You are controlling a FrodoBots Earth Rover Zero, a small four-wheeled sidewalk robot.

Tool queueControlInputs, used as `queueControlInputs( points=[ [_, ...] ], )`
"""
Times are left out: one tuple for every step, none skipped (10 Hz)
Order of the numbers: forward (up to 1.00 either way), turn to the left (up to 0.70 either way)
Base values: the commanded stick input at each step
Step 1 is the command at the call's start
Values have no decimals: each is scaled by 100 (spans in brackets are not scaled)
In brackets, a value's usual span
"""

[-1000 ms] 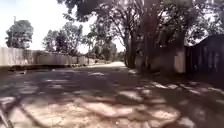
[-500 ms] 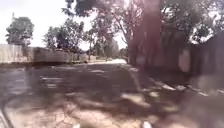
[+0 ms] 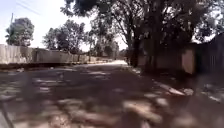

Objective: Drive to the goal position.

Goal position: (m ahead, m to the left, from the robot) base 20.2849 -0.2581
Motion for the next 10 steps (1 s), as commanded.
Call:
queueControlInputs(
  points=[
    [70, -24],
    [70, -34],
    [70, 0],
    [70, 0],
    [70, 0],
    [70, 0],
    [70, 0],
    [70, 0],
    [70, 0],
    [70, 0]
  ],
)
